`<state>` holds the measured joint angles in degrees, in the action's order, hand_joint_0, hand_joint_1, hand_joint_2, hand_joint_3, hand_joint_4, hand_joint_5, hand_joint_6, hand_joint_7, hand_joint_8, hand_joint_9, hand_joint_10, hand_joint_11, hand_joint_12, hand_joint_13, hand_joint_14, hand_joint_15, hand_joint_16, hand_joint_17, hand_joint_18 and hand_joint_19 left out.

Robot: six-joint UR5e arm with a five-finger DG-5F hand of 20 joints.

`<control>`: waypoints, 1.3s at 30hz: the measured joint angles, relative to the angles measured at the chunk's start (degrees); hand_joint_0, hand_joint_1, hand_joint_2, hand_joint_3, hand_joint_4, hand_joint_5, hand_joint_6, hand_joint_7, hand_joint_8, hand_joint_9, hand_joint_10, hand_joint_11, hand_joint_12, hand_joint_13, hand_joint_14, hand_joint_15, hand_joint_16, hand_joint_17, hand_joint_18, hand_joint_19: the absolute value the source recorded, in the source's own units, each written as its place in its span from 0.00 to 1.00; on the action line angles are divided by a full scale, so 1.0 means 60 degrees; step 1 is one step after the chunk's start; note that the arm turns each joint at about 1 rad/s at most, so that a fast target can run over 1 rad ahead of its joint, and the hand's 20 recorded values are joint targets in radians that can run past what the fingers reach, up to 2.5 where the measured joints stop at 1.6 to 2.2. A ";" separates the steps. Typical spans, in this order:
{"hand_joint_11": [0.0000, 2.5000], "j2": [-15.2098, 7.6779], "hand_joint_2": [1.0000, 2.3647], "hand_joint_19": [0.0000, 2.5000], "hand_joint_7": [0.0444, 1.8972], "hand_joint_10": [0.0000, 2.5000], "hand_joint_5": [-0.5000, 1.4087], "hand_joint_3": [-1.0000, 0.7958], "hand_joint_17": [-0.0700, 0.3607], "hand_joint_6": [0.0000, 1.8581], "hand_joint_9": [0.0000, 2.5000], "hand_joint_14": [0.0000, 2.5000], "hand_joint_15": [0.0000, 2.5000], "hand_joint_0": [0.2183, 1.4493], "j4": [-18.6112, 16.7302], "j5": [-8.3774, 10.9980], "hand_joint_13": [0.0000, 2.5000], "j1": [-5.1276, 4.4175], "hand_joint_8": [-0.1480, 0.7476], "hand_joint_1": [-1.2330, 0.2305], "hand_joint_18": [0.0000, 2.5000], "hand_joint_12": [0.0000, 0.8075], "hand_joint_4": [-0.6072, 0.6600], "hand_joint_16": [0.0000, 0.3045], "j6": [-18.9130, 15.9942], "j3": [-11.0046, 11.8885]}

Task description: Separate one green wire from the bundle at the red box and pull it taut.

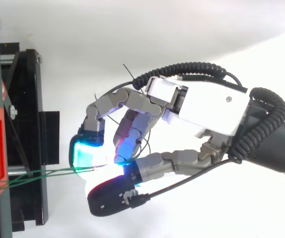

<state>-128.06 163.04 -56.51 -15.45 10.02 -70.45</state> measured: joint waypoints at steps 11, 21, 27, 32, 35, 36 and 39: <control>0.44 0.0000 0.00 0.31 0.53 0.01 0.18 0.28 0.48 0.48 0.55 0.01 0.34 0.25 0.0000 -0.0007 0.48 0.0023 0.49 0.48 0.32 0.46 0.56 0.20 0.0000 0.0003; 0.43 0.0000 0.02 0.31 0.59 0.01 0.18 0.44 0.46 0.48 0.53 0.01 0.35 0.32 0.0000 -0.0001 0.46 0.0041 0.49 0.36 0.31 0.44 0.56 0.19 0.0000 0.0002; 0.43 -0.0002 0.02 0.30 0.57 0.01 0.18 0.47 0.46 0.49 0.51 0.01 0.35 0.35 0.0000 0.0000 0.46 0.0041 0.48 0.32 0.31 0.43 0.50 0.19 0.0000 0.0001; 0.43 -0.0001 0.02 0.29 0.55 0.01 0.17 0.43 0.46 0.50 0.50 0.01 0.34 0.38 0.0000 0.0000 0.45 0.0042 0.47 0.29 0.30 0.43 0.47 0.19 0.0000 0.0001; 0.43 -0.0001 0.01 0.29 0.54 0.01 0.17 0.38 0.45 0.49 0.50 0.01 0.34 0.40 0.0000 -0.0008 0.44 0.0053 0.47 0.28 0.30 0.42 0.47 0.18 -0.0004 0.0002; 0.43 -0.0001 0.01 0.29 0.54 0.01 0.17 0.36 0.45 0.49 0.50 0.01 0.34 0.41 0.0000 -0.0010 0.44 0.0056 0.47 0.27 0.30 0.42 0.47 0.18 -0.0004 0.0000; 0.43 -0.0001 0.00 0.29 0.55 0.01 0.17 0.31 0.45 0.49 0.50 0.01 0.34 0.42 0.0000 -0.0013 0.44 0.0065 0.47 0.28 0.30 0.42 0.48 0.18 -0.0007 0.0004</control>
<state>-128.06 163.04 -56.59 -15.06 9.98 -70.43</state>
